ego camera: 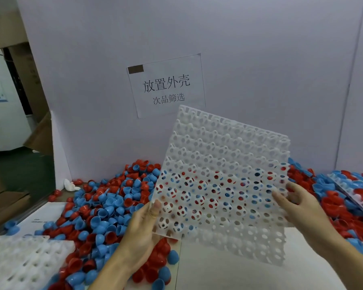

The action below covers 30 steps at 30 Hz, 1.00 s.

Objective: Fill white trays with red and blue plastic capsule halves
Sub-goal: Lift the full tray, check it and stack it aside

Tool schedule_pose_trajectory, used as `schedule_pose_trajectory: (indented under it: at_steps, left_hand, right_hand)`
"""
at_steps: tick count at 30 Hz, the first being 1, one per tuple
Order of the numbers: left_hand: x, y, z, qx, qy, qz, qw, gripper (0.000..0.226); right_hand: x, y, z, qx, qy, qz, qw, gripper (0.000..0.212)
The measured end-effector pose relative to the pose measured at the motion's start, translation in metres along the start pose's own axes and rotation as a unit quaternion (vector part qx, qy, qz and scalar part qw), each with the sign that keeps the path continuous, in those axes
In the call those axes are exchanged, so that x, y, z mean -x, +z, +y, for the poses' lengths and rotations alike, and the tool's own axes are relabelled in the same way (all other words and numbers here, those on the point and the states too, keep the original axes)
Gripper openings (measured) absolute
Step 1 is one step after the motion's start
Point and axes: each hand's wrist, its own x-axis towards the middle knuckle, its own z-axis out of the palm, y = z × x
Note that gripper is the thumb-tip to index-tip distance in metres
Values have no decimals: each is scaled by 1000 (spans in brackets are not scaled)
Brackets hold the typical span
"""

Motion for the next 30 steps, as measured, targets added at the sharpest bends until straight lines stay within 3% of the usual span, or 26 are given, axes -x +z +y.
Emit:
schedule_pose_trajectory:
  at_steps: [2, 4, 6, 8, 10, 11, 12, 14, 15, 18, 21, 24, 26, 30]
  left_hand:
    - [6, 13, 1, -54, 44, 14, 998, 46]
    - [12, 29, -3, -115, 97, 54, 987, 47]
    - [16, 50, -12, -161, 158, 99, 969, 44]
    - [20, 75, -21, -221, 223, 118, 942, 50]
    - [21, 100, -25, -311, 303, 125, 892, 44]
    - [21, 111, -25, -354, 341, 132, 861, 44]
    - [21, 120, -26, -389, 371, 127, 834, 47]
    - [21, 134, -28, -455, 386, 66, 800, 60]
    - [21, 136, -30, -477, 380, 20, 792, 67]
    - [16, 129, -35, -471, 289, -93, 829, 74]
    - [5, 112, -28, -428, 211, -9, 879, 54]
    - [-14, 95, -23, -406, 150, 106, 895, 75]
    - [-26, 84, -23, -416, 89, 127, 896, 88]
    - [-42, 78, -32, -339, 13, 101, 935, 77]
  right_hand:
    - [9, 12, -4, 111, -35, 60, 991, 68]
    - [23, 28, -12, 150, -94, 66, 982, 68]
    - [40, 45, -26, 80, -133, -5, 988, 76]
    - [53, 62, -42, -31, -119, -107, 987, 91]
    - [56, 75, -53, -95, -102, -138, 981, 106]
    - [54, 80, -53, -112, -98, -122, 981, 98]
    - [49, 83, -51, -127, -97, -84, 984, 75]
    - [37, 81, -45, -167, -79, -13, 983, 33]
    - [33, 76, -41, -192, -63, -8, 979, 28]
    - [24, 49, -22, -270, -16, -62, 961, 36]
    - [22, 19, -2, -351, 48, -114, 928, 41]
    - [21, -6, 16, -393, 78, -117, 909, 47]
    - [20, -17, 24, -402, 81, -111, 905, 49]
    - [23, -30, 27, -415, 87, -108, 899, 48]
